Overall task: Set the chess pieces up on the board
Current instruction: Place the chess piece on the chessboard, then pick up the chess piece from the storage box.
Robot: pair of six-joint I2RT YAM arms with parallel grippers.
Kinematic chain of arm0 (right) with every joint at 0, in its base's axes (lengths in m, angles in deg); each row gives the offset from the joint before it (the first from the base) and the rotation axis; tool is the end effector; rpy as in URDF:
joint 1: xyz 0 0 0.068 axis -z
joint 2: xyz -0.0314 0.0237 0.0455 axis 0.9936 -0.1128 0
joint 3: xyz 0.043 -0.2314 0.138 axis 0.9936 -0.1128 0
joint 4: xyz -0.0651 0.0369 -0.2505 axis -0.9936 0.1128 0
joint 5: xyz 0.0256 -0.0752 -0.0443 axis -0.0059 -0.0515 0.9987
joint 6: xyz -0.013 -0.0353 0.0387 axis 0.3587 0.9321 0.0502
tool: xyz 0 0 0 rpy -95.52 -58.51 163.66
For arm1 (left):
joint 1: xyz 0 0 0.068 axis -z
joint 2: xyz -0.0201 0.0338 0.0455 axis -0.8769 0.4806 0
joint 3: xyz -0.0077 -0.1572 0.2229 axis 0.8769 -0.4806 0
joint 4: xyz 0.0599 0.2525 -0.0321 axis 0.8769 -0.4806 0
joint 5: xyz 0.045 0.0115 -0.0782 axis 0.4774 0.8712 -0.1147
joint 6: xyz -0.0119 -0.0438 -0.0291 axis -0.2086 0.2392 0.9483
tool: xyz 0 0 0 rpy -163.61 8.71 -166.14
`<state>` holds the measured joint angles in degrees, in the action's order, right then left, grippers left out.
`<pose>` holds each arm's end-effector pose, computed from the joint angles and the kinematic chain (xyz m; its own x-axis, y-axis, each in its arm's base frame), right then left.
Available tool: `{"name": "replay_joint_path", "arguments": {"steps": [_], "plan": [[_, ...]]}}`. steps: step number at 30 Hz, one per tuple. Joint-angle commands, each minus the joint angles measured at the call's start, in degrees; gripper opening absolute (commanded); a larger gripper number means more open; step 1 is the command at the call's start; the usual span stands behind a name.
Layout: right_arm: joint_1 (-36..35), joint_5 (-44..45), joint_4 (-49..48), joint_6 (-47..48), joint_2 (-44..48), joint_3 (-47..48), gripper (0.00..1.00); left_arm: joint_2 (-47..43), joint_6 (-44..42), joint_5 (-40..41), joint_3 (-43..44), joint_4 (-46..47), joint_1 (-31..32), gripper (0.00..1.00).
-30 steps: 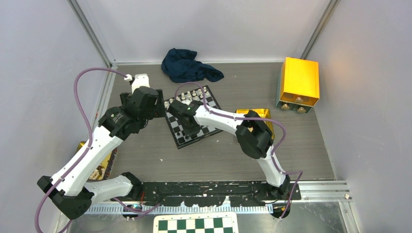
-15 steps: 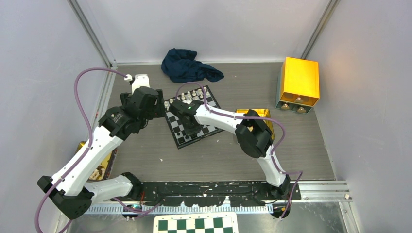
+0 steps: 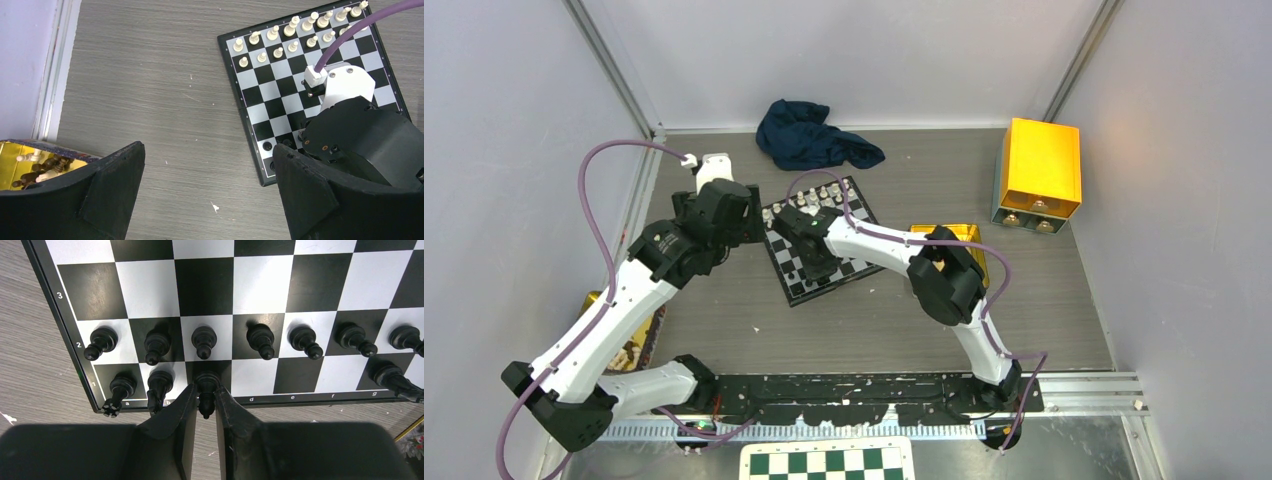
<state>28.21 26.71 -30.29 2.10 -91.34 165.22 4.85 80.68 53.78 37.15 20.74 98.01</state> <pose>0.2589 0.3609 0.1899 -0.8553 -0.3765 -0.3559 -0.3934 0.9190 -0.0267 0.1736 -0.1032 0.3834 -0.5433 -0.1115 -0.8321 -0.1679 0.9856 -0.0225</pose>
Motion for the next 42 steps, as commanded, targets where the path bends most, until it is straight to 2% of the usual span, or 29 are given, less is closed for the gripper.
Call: {"name": "replay_joint_path", "arguments": {"steps": [1, 28, 35, 41, 42], "plan": [[0.20, 0.30, -0.91, 0.93, 2.21, 0.00, 0.26, -0.12, -0.08, 1.35, 0.24, 0.39, -0.24, 1.00], [0.22, 1.65, 0.36, 1.72, 8.30, 0.98, 0.28, 0.05, 0.18, 2.08, 1.81, -0.42, -0.24, 1.00], [1.04, 6.63, -0.71, 1.20, 16.33, -2.66, 0.30, 2.24, -0.79, 2.62, 2.72, 0.82, -0.21, 1.00], [6.54, 10.35, -1.61, -1.56, 25.90, -11.27, 0.33, 6.20, -1.52, 2.84, 4.60, 2.82, -0.20, 1.00], [7.85, 10.26, -1.65, -1.81, 27.53, -12.97, 0.37, 7.21, -1.50, 2.80, 5.20, 3.02, -0.22, 1.00]]}}
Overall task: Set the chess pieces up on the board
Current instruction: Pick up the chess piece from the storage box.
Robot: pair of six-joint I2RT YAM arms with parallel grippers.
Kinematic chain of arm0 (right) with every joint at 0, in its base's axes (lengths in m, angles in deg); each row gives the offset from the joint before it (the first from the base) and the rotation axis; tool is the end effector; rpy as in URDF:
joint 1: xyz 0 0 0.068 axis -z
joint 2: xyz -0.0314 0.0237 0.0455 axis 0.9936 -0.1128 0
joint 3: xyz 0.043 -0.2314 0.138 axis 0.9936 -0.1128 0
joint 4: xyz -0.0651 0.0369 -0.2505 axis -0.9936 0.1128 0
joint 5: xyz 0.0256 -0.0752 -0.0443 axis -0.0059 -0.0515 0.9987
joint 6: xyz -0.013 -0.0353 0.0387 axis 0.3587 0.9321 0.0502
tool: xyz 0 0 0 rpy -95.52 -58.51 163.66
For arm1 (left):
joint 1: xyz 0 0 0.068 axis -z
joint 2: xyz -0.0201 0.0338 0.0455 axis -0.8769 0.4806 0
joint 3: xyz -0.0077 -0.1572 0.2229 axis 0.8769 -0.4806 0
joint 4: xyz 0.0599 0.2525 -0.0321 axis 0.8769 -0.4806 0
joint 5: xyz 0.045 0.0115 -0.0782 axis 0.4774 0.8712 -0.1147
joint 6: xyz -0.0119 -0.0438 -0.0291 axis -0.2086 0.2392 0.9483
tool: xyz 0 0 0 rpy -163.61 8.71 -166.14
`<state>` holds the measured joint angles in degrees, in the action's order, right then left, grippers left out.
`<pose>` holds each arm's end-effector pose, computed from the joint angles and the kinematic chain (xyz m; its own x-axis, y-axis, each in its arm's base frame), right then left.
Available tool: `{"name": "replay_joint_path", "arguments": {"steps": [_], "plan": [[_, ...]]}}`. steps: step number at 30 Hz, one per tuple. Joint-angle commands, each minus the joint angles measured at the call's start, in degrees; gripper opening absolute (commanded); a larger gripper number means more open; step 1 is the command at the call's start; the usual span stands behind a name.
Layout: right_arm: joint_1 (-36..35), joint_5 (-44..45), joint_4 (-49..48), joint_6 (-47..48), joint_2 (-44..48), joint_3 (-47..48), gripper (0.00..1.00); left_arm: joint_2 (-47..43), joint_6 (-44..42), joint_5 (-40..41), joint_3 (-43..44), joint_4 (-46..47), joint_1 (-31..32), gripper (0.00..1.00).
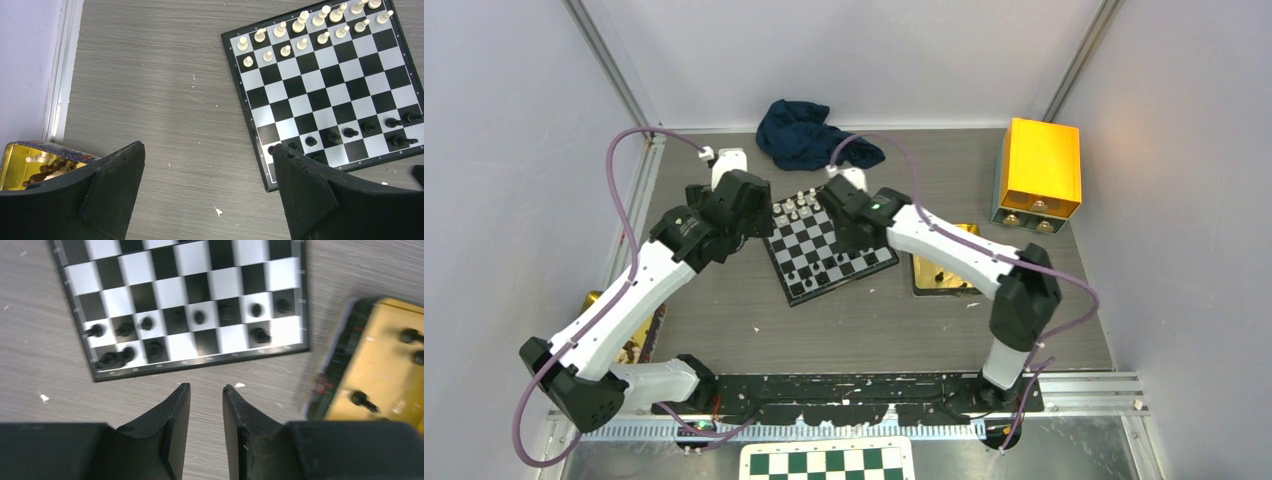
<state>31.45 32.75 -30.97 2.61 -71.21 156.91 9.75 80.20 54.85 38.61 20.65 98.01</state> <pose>0.2445 0.2956 0.2877 -0.7873 -0.2490 -0.5641 -0.3064 0.9519 0.0074 0.1912 -0.1157 0.3749 -0.5776 -0.0715 -0.8131 -0.1758 0.9837 0.0383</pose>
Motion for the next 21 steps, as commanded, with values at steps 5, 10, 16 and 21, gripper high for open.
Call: {"name": "replay_joint_path", "arguments": {"steps": [5, 10, 16, 21], "plan": [[11.23, 2.99, -1.24, -2.95, 15.11, -12.82, 0.48, 7.92, -0.66, 1.42, 6.86, 4.34, -0.34, 1.00], [17.18, -0.07, -0.72, -2.61, 19.71, -17.85, 0.52, 14.35, -0.05, 1.81, 10.09, 5.43, -0.80, 1.00], [23.06, -2.57, -0.43, -1.96, 22.32, -22.64, 0.53, 22.54, 2.23, 2.79, 14.14, 7.36, -3.60, 1.00], [28.54, -6.03, 0.83, -0.76, 21.93, -24.71, 0.53, 29.72, 7.16, 3.16, 21.09, 3.08, -7.87, 1.00]]}}
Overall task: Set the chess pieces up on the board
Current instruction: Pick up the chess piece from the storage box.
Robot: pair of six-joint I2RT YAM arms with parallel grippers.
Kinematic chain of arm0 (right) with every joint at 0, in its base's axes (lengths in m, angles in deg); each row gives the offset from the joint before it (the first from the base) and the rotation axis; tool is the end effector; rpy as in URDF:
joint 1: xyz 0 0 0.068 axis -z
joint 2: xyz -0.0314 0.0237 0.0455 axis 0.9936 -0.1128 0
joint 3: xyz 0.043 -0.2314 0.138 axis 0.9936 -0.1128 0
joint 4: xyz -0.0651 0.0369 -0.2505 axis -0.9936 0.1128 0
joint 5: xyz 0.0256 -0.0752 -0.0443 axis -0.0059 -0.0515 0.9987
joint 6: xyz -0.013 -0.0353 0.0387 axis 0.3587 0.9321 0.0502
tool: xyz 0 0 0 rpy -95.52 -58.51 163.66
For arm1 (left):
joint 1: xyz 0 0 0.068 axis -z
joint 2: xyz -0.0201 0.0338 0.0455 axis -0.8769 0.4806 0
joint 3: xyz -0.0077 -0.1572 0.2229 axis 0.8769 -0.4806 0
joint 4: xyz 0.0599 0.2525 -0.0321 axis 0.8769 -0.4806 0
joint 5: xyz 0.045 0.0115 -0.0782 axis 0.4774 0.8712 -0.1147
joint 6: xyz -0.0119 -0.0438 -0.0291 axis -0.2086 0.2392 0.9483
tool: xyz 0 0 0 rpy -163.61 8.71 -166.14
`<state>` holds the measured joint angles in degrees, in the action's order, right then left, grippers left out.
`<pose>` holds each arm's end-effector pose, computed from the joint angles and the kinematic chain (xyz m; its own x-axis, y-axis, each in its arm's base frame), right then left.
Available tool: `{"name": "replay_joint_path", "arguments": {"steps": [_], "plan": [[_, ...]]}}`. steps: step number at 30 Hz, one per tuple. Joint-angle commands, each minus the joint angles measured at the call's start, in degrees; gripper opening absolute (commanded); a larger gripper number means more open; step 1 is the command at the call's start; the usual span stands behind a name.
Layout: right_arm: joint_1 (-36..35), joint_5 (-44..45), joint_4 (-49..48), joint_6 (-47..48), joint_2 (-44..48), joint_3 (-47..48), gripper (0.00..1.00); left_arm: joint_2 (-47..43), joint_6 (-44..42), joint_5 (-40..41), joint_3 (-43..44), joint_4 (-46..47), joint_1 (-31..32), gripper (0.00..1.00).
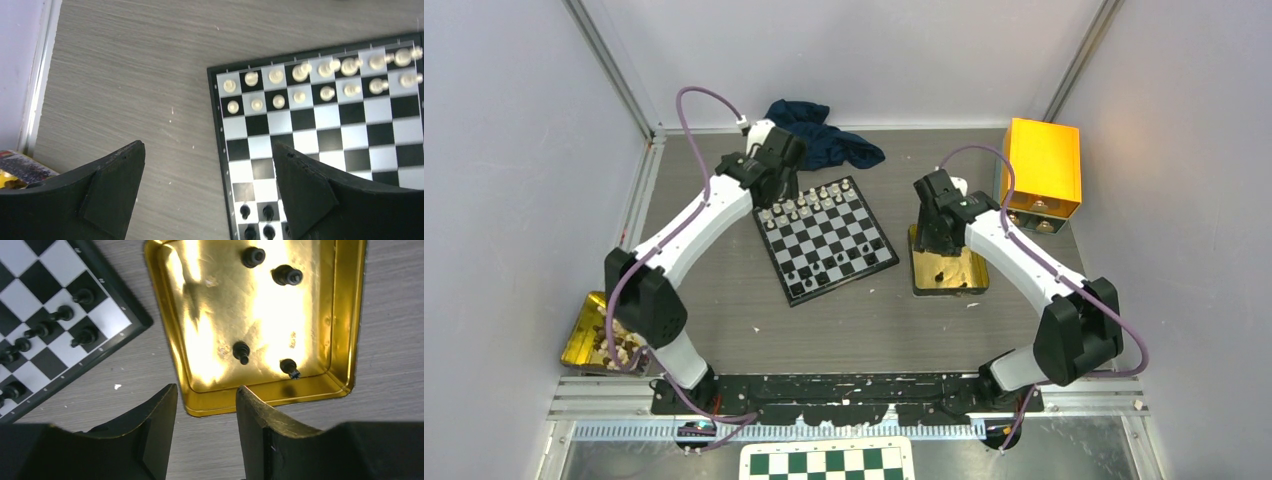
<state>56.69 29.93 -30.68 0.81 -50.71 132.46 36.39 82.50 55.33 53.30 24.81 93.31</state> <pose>0.2567 0.1192 0.2702 -0.8621 0.1254 -0.4910 0.1337 0.9909 0.0183 0.3047 -0.1649 0.3355 -0.6464 -0.0994 -0.7565 -0.2770 0.9544 0.1112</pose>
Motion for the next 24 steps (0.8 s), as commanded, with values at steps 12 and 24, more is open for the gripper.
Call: {"name": "replay_joint_path", "arguments": {"steps": [12, 24], "plan": [[7.77, -5.15, 1.45, 4.13, -1.64, -1.68, 0.53, 6.15, 7.04, 1.97, 6.49, -1.05, -6.94, 1.00], [10.43, -9.67, -3.94, 2.10, -4.74, -5.39, 0.51, 4.47, 5.13, -0.61, 2.26, 1.64, -9.00, 0.99]]}}
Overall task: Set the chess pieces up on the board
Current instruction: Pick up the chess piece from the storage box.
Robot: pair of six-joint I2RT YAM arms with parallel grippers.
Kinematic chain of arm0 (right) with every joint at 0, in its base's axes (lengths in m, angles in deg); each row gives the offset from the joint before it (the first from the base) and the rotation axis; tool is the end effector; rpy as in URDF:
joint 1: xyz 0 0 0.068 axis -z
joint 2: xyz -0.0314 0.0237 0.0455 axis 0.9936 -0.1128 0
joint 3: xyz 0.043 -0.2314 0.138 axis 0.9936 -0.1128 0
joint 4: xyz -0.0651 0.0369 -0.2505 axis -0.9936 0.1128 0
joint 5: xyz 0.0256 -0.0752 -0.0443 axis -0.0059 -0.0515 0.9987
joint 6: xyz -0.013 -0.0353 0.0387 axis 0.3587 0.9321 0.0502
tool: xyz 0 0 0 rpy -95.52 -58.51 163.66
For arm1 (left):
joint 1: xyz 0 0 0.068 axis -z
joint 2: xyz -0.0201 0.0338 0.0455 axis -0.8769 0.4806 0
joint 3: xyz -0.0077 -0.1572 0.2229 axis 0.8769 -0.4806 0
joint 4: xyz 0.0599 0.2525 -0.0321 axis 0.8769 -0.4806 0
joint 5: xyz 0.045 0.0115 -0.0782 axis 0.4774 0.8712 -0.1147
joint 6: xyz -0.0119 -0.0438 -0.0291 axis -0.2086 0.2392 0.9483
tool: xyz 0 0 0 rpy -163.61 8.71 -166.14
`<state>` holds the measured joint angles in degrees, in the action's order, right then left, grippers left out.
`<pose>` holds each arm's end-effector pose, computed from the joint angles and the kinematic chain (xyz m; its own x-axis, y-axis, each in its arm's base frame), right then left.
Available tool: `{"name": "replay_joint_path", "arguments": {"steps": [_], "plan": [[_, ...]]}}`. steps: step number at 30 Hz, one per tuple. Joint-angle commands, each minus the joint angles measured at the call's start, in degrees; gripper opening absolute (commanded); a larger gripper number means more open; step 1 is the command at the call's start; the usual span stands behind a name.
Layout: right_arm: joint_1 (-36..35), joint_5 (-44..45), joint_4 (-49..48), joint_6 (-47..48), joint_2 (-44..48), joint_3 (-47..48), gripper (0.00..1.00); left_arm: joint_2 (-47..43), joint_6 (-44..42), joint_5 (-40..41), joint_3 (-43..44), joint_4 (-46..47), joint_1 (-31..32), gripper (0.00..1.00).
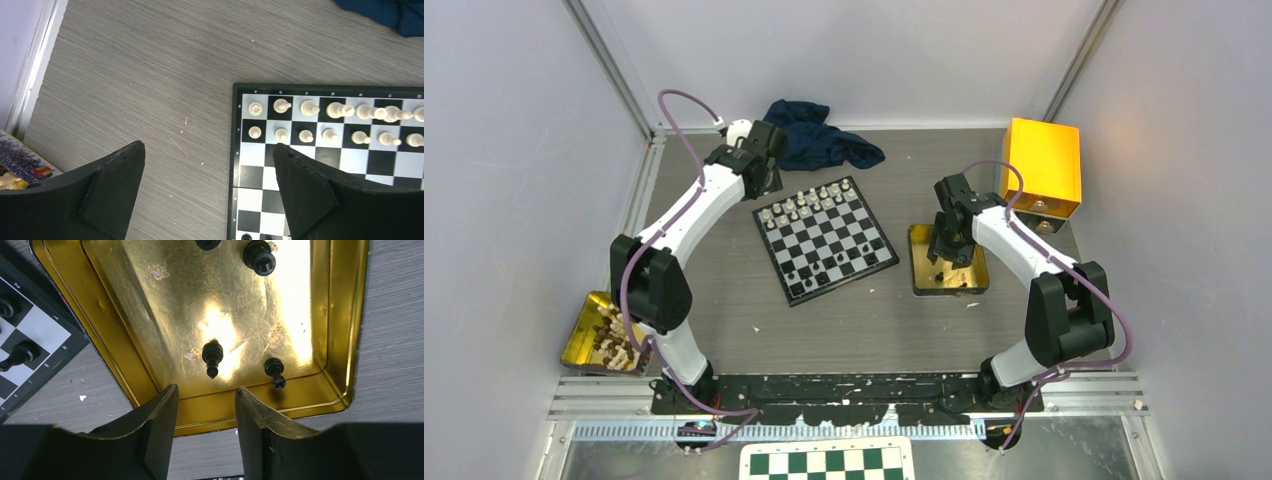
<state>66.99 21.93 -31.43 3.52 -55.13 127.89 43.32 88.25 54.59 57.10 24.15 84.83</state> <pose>0.2743 0.0766 0.2263 -0.9219 0.2215 -0.3178 0.2225 0.9743 0.0336 0.3513 -0.1297 0.3138 -0.6304 -0.2665 -0.7291 -0.4652 0.8816 0.0800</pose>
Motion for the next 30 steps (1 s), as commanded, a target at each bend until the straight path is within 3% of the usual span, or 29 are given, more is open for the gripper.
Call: {"name": "replay_joint_path", "arguments": {"steps": [1, 17, 30], "plan": [[0.18, -1.75, -3.77, -0.72, -0.53, -1.30, 0.51, -2.80, -0.94, 0.18, -1.92, 2.59, -0.52, 0.99], [0.82, -0.76, -9.31, -0.44, -2.56, -4.50, 0.42, -7.39, -2.00, -0.60, -6.87, 4.04, -0.52, 0.98], [0.83, -2.05, -10.22, -0.83, -1.13, -7.27, 0.41, -9.28, -1.91, -0.52, -8.36, 3.66, 0.08, 0.97]]}}
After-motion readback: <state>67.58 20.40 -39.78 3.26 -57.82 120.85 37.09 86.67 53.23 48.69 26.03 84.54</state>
